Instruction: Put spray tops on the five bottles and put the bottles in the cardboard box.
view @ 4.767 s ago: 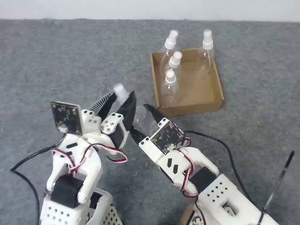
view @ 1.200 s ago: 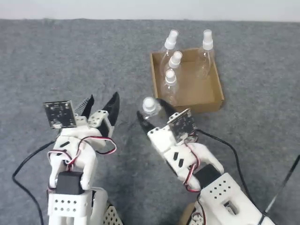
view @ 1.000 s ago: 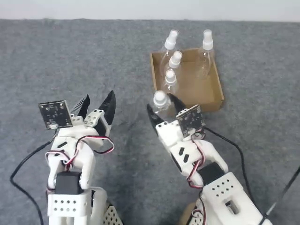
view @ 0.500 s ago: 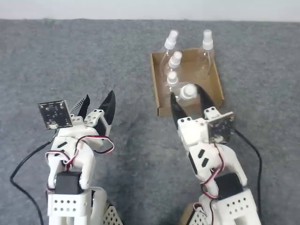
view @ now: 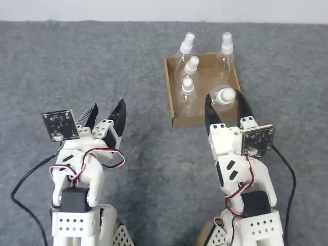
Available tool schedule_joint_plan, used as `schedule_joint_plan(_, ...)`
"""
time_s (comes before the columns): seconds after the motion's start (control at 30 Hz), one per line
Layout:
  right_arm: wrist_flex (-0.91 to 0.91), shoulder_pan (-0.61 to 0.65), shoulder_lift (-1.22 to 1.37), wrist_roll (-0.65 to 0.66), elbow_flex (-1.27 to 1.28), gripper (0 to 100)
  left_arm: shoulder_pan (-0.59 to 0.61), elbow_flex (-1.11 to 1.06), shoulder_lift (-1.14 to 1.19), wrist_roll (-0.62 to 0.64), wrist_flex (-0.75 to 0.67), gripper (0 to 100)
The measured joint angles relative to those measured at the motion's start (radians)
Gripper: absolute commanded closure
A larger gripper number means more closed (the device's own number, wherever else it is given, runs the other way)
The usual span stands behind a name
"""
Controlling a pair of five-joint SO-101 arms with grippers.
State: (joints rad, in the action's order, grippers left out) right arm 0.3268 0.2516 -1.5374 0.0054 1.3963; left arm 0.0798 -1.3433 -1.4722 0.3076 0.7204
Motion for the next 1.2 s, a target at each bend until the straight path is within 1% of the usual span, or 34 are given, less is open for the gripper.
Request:
schedule_joint_plan(0.27, 0.000, 0.002, 0.000, 0.000, 0.000, 94.6, 0.000, 0.000, 0.000, 0.000, 0.000, 76)
schedule_joint_plan(0.37, -0.002, -0.031, 0.000, 0.000, 0.000, 94.7, 0.000, 0.000, 0.000, 0.000, 0.000, 76)
schedule_joint_plan(0.57, -0.104, -0.074, 0.026, 0.000, 0.000, 94.7, 0.000, 0.000, 0.000, 0.000, 0.000, 76)
schedule_joint_plan(0.77, -0.203, -0.069, 0.239, 0.000, -0.021, 94.7, 0.000, 0.000, 0.000, 0.000, 0.000, 76)
schedule_joint_plan(1.03, -0.216, -0.069, 0.532, 0.000, -0.147, 94.6, 0.000, 0.000, 0.000, 0.000, 0.000, 76)
schedule_joint_plan(1.2, -0.216, -0.071, 0.649, 0.000, -0.201, 94.5, 0.000, 0.000, 0.000, 0.000, 0.000, 76)
